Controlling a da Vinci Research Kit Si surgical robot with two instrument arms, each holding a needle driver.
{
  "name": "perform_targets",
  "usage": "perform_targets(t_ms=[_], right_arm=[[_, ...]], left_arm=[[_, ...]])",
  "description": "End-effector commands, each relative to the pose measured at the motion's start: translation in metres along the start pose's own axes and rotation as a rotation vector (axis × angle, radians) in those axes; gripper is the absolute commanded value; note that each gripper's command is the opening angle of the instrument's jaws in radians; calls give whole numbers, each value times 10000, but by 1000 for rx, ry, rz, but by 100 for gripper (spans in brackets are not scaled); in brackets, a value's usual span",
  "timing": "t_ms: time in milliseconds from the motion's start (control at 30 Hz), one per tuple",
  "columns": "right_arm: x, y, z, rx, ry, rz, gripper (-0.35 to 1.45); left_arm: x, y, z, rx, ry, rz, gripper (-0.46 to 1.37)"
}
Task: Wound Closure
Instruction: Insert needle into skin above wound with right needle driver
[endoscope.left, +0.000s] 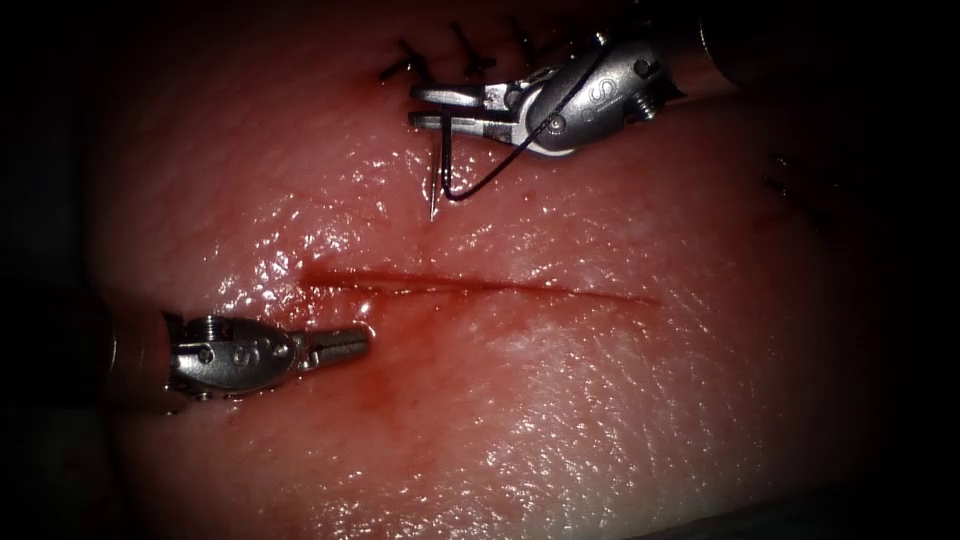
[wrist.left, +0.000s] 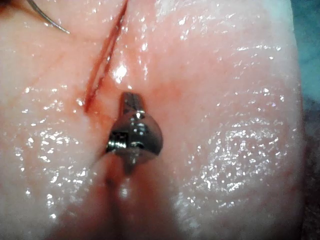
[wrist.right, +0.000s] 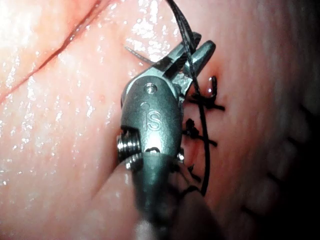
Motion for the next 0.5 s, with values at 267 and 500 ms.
perform_targets(t_ms=[267, 500], right_arm=[[6, 10, 0, -9, 0, -23, -35], [18, 22, 3, -11, 13, -43, -35]], left_arm=[[0, 0, -1, -13, 2, 6, -35], [0, 0, 0, -13, 2, 6, -35]])
